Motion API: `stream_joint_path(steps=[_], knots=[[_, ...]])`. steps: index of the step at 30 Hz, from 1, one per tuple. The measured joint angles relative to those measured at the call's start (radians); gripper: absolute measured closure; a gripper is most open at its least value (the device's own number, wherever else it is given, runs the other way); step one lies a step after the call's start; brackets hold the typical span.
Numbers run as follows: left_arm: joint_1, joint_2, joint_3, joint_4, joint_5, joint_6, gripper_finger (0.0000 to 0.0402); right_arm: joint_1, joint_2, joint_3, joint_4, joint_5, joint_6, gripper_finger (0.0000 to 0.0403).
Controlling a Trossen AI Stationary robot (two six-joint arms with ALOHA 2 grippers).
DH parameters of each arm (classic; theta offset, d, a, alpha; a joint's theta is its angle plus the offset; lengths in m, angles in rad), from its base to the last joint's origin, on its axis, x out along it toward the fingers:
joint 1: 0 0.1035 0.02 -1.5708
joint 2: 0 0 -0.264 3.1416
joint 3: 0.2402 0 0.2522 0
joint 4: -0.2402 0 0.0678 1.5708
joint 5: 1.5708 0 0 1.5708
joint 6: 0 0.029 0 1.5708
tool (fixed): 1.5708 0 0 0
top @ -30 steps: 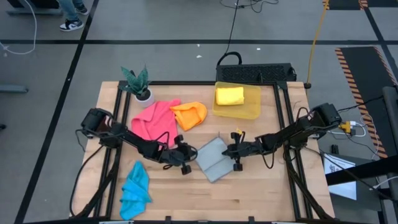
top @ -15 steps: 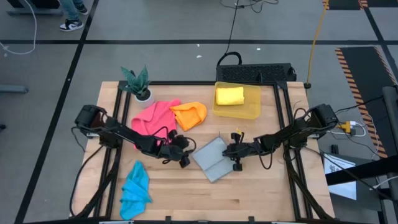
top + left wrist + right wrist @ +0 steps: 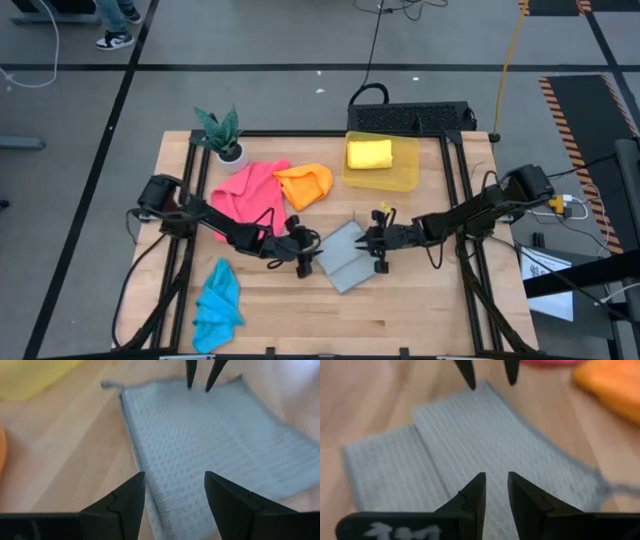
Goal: Fold microfiber towels
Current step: Fold the gray kitchen towel
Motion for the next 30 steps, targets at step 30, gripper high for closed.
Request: stream_joint_path(steps=[30], knots=[[0.024,0.054,0.0,0.045,0.017,0.022,0.0195,-0.07,0.049,-0.001,-0.106,0.115,0.119,0.0372]])
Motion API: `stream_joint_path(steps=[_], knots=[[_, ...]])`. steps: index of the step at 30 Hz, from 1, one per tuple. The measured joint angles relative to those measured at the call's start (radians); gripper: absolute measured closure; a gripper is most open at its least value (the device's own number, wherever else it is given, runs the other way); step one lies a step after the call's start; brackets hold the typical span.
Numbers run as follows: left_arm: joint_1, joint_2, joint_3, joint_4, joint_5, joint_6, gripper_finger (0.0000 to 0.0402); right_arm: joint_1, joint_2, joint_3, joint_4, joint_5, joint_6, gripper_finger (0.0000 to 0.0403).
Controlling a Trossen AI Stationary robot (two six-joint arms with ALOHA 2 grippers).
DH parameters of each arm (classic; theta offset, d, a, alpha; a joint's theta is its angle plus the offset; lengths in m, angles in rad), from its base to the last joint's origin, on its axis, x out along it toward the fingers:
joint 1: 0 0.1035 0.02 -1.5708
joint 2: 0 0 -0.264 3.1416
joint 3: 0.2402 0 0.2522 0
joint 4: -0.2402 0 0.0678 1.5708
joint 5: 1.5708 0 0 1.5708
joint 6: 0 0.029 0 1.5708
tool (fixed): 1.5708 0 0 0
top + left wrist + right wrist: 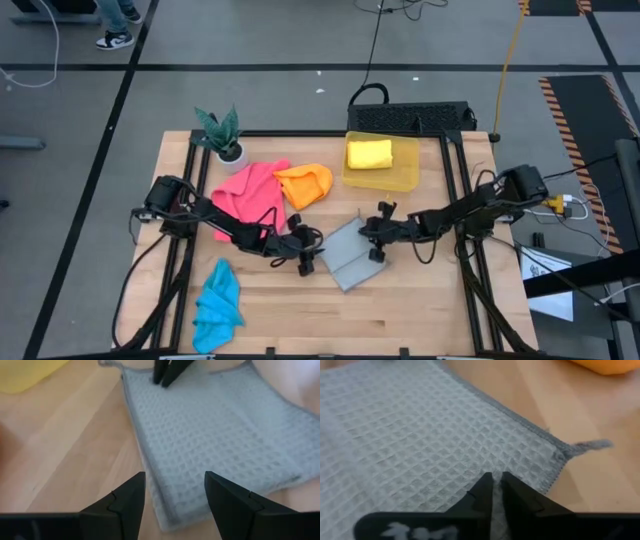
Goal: Fold microfiber towels
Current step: Fold the gray kitchen towel
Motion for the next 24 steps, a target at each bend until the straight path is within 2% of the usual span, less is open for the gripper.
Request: stream_joint_path(steps=[5,12,20,24], knots=[[0.0,0.011,0.0,-0.012,-0.003,-0.005,0.0195,0.004,-0.065,0.0,-0.003,-0.093,-0.003,0.0399],[0.001,0.011,0.0,-0.037,-0.031,-0.005,0.0195,-0.015,-0.067,0.001,0.063,-0.061,0.017,0.04],[-0.004,0.004,0.0,-0.101,-0.053,-0.013,0.0195,-0.036,-0.033,0.001,-0.072,-0.05,0.052,0.0395],[-0.002,0.003,0.002,-0.126,-0.07,-0.025,0.0195,-0.036,-0.04,0.001,-0.077,-0.069,0.014,0.0377]])
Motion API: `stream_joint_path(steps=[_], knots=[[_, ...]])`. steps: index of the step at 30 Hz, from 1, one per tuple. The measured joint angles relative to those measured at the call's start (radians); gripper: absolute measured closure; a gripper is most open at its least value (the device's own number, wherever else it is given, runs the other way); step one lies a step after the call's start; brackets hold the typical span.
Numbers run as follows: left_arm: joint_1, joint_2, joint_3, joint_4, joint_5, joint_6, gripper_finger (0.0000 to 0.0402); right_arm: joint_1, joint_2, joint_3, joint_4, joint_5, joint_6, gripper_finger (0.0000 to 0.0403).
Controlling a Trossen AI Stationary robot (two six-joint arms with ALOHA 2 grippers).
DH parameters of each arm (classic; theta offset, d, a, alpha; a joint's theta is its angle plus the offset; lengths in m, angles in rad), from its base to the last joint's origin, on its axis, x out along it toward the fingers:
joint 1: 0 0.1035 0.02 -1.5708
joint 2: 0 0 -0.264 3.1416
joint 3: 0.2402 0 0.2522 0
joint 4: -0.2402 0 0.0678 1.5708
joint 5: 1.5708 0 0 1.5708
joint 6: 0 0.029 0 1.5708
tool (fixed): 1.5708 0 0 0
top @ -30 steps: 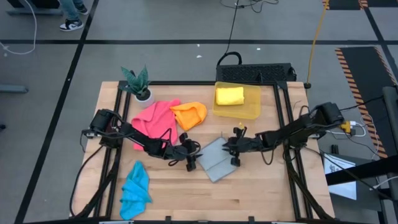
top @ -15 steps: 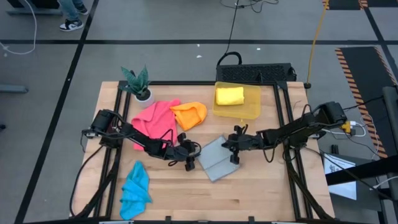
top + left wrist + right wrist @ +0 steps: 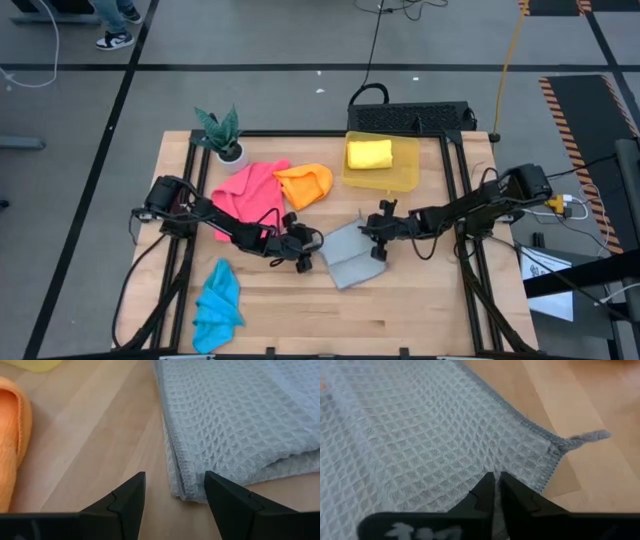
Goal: Fold microfiber towels
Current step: Fold the gray kitchen towel
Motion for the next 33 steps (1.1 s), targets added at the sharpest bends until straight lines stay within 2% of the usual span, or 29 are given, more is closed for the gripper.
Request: stream_joint_path(steps=[7,12,16,22,33], knots=[[-0.016,-0.029,-0.002,-0.014,-0.001,0.002,0.0195,0.006,-0.119,-0.002,-0.012,-0.005,-0.022,0.0301],[-0.029,-0.053,-0.002,0.081,0.011,0.023,0.0195,0.052,-0.185,-0.001,0.018,-0.102,-0.088,0.0268],[-0.026,-0.036,0.0,0.144,0.073,0.048,0.0195,0.108,-0.14,-0.001,0.101,-0.137,-0.183,0.0267],[-0.012,-0.034,-0.002,0.141,0.081,0.047,0.0195,0.17,0.005,-0.001,0.286,-0.131,-0.312,0.0253],[0.008,-0.034,-0.002,0.138,0.082,0.05,0.0195,0.147,0.046,-0.001,0.333,-0.149,-0.323,0.013]])
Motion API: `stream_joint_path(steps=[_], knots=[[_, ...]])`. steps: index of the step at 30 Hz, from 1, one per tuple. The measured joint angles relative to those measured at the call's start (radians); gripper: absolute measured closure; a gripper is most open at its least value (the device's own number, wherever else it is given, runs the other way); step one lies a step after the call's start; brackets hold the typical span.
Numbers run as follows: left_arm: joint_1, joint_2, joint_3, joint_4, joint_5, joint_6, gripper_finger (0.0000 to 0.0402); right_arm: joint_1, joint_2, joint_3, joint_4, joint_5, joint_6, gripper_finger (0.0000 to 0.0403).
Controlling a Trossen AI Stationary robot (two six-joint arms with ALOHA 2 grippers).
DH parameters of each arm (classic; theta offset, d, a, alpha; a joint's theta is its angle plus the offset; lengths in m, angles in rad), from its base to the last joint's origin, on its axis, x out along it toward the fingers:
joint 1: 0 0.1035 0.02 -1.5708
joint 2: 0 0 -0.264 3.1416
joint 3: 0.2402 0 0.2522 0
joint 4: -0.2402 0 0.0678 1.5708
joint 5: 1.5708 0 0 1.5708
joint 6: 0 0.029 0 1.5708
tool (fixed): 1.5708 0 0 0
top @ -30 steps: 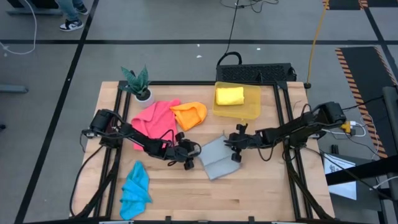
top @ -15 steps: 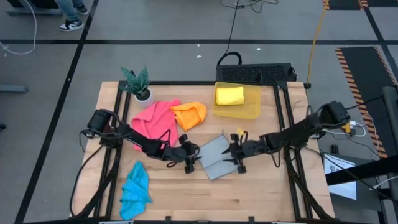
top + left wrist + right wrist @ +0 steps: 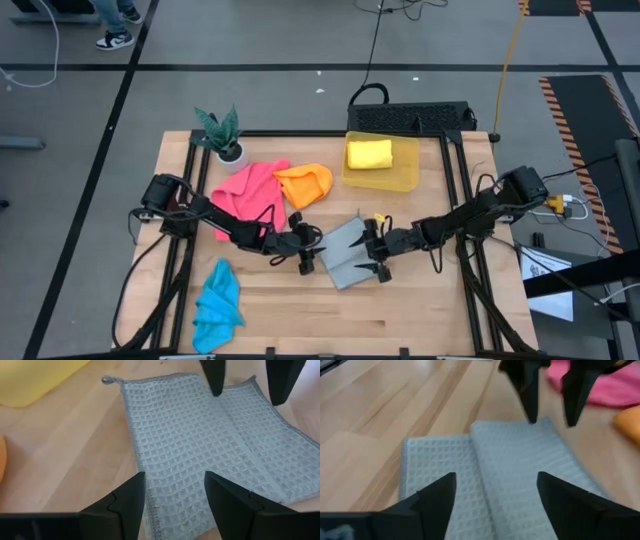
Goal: Fold microfiber towels
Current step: Fold the gray kitchen towel
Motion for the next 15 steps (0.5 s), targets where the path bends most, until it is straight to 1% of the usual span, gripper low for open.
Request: stream_joint_path(steps=[3,6,10,15], knots=[[0.0,0.0,0.0,0.002,0.0,0.001,0.0195,0.006,0.02,0.0,0.014,-0.011,0.003,0.0113],[0.001,0.0,0.0,0.047,0.006,0.027,0.0195,0.028,0.048,0.002,0.026,-0.009,-0.027,0.0111],[0.022,0.0,0.0,0.114,0.078,0.079,0.0195,0.046,0.085,0.036,0.022,0.019,-0.083,0.0118],[0.047,0.0,0.0,0.098,0.105,0.078,0.0195,0.02,0.133,0.113,-0.079,0.022,-0.088,0.0121]])
